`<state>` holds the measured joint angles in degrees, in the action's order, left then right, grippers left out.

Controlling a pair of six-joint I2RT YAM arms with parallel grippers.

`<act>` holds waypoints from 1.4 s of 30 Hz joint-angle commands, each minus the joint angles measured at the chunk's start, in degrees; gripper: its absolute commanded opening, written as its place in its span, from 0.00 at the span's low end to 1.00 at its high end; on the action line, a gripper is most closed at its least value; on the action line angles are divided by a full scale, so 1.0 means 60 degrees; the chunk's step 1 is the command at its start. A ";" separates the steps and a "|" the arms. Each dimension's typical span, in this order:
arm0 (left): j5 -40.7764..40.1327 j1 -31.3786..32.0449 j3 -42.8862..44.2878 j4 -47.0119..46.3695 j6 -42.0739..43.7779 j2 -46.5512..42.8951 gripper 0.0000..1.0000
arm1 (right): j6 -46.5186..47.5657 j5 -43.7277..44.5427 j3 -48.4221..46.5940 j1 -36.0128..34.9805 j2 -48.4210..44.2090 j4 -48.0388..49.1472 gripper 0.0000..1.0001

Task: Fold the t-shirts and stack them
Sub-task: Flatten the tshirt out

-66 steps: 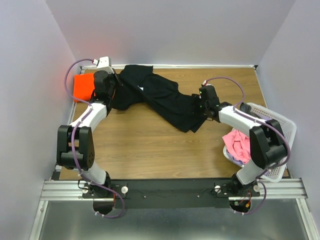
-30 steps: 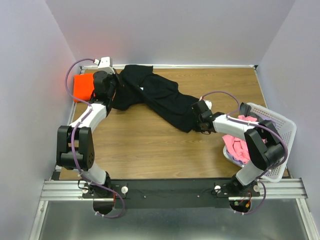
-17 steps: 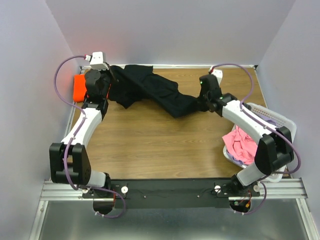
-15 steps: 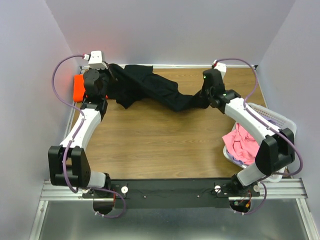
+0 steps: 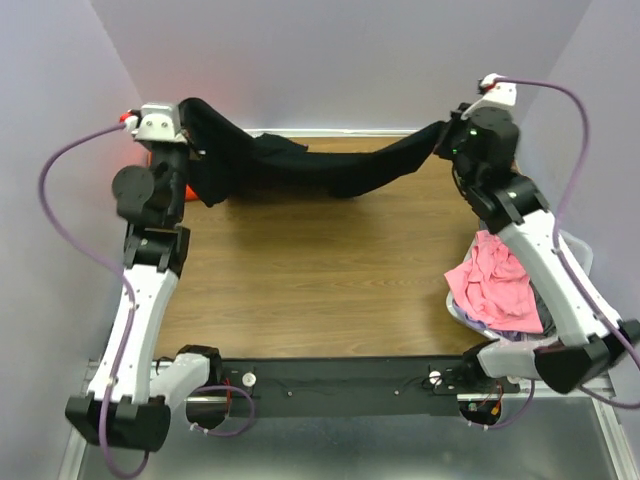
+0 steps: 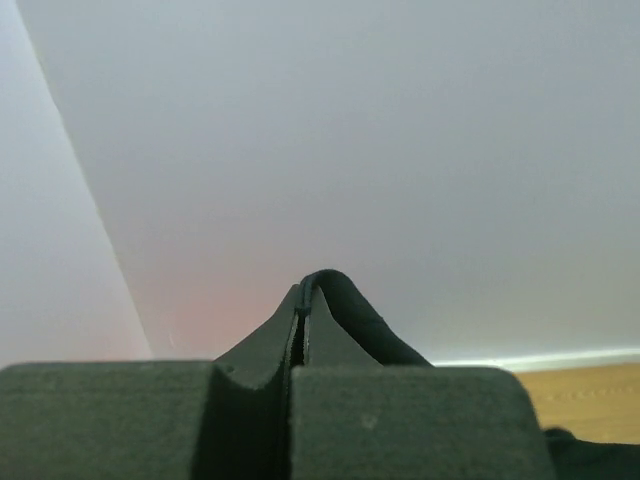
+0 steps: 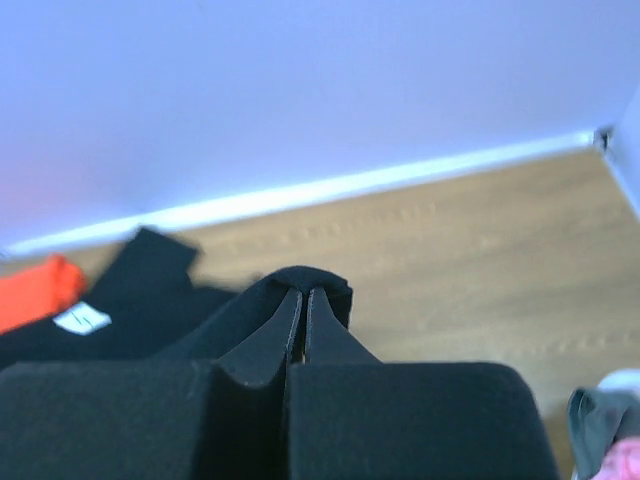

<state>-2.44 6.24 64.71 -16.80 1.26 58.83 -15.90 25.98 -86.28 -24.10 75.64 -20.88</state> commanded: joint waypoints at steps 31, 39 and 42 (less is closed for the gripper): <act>0.0905 0.0498 0.7040 0.1289 0.2177 0.5923 0.00 | 0.0863 -0.0946 -0.3255 0.1745 0.3256 0.2206 0.01; 0.0524 0.1125 0.6724 0.1277 0.3244 0.5053 0.00 | 0.0951 -0.1209 -0.3581 0.1877 0.3407 0.2250 0.01; 0.0480 0.1871 0.5773 0.1028 0.3861 0.4246 0.00 | 0.0966 -0.1471 -0.3170 0.1863 0.2879 0.2294 0.01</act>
<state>2.13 12.82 102.83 -5.98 18.06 93.17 -9.61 19.75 -105.80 -12.88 98.48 -10.33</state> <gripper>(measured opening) 0.009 0.019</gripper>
